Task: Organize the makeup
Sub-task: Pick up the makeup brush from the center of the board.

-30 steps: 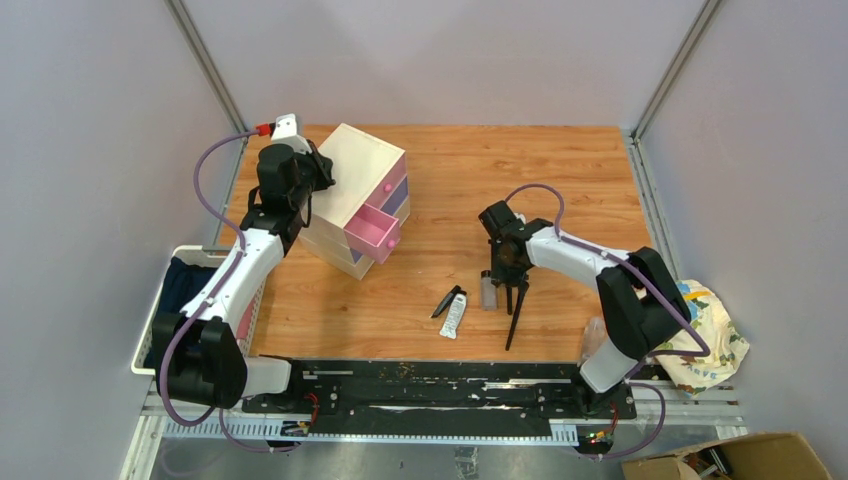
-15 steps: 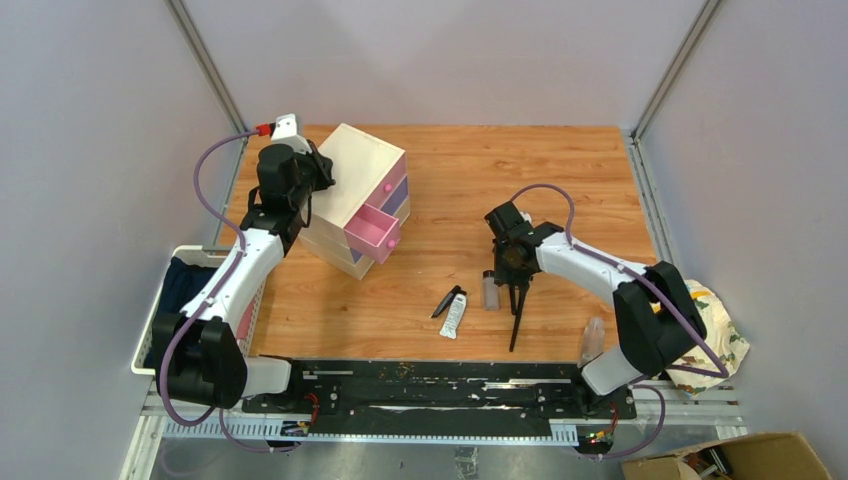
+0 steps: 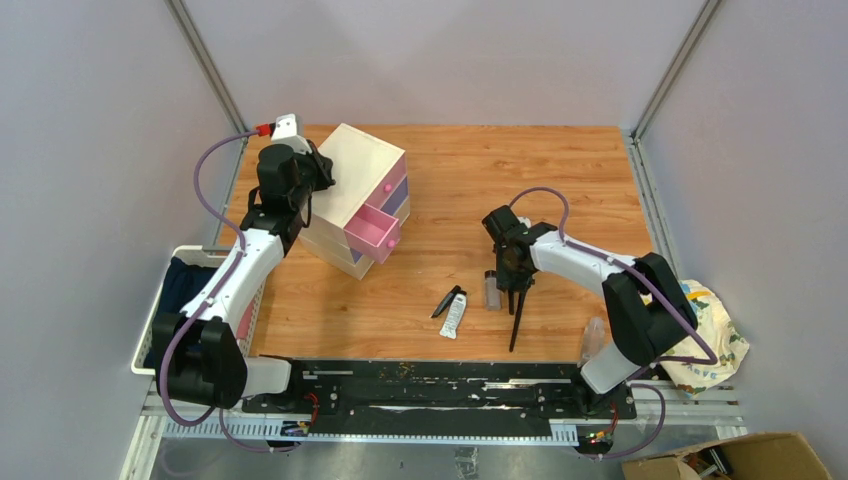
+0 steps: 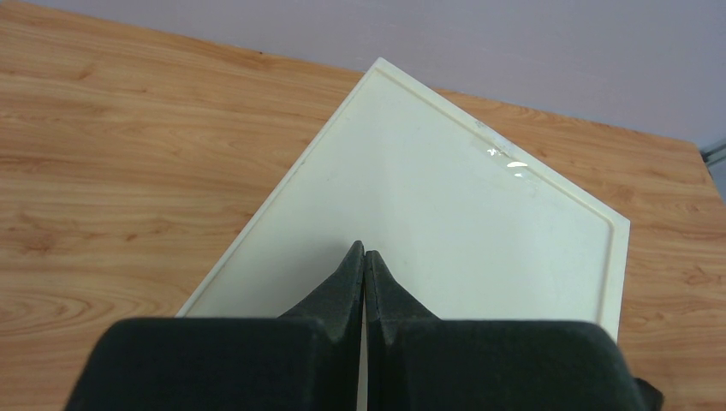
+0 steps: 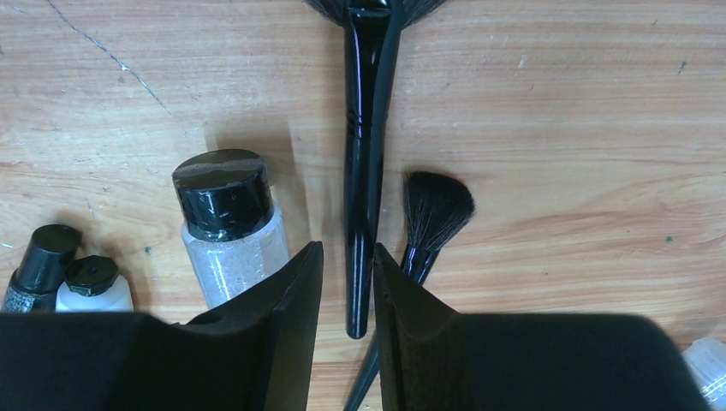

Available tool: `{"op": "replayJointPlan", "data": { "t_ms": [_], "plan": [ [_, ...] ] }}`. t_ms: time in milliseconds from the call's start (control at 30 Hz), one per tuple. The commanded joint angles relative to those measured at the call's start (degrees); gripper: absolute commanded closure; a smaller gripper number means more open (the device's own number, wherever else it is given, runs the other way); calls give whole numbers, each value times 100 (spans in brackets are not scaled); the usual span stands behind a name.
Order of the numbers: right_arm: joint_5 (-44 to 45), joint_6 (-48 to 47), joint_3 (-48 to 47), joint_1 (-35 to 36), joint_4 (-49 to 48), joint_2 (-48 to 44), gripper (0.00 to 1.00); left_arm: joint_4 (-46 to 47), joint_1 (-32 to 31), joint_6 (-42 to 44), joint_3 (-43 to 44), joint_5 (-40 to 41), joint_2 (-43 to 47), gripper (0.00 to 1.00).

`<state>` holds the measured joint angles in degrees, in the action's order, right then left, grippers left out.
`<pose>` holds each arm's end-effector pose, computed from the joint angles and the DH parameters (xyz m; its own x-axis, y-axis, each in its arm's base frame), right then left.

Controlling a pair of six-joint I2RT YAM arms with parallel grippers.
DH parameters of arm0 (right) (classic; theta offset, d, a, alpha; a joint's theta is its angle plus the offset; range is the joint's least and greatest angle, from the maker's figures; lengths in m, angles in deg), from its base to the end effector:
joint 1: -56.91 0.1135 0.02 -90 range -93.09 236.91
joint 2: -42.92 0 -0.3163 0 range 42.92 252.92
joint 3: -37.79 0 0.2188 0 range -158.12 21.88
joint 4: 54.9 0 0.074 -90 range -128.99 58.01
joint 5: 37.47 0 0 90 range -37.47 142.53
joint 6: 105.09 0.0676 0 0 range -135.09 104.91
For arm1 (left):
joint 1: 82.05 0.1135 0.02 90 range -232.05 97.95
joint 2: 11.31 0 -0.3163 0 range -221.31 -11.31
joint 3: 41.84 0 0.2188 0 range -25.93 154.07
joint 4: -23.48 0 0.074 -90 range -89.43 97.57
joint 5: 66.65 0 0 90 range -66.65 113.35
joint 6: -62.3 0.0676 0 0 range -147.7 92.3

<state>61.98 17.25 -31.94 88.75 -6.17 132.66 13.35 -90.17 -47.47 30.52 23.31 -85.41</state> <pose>0.2396 0.1357 0.2238 -0.9202 0.0497 -0.3882 0.0266 0.9976 0.0647 0.2877 -0.0411 0.3819 -0.2396 -0.3075 -0.9209 0.0647 0.9414 -0.3311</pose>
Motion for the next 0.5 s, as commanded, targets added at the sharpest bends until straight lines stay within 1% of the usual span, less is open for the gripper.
{"op": "replayJointPlan", "data": {
  "t_ms": [0, 100, 367, 400, 467],
  "plan": [
    [202, 51, 67, -81, 126, 83, 68, -429, -58, 44, -214, -93, -18, 100],
    [226, 77, 165, -98, 105, 75, 68, -420, -58, 43, -221, -100, -10, 100],
    [34, 176, 503, -99, -99, 54, 75, -420, -58, 30, -213, -107, -29, 100],
    [12, 183, 538, -104, -131, 53, 77, -420, -58, 27, -213, -105, -31, 100],
    [-4, 187, 535, -101, -144, 47, 85, -419, -58, 26, -213, -107, -33, 100]
  ]
}}
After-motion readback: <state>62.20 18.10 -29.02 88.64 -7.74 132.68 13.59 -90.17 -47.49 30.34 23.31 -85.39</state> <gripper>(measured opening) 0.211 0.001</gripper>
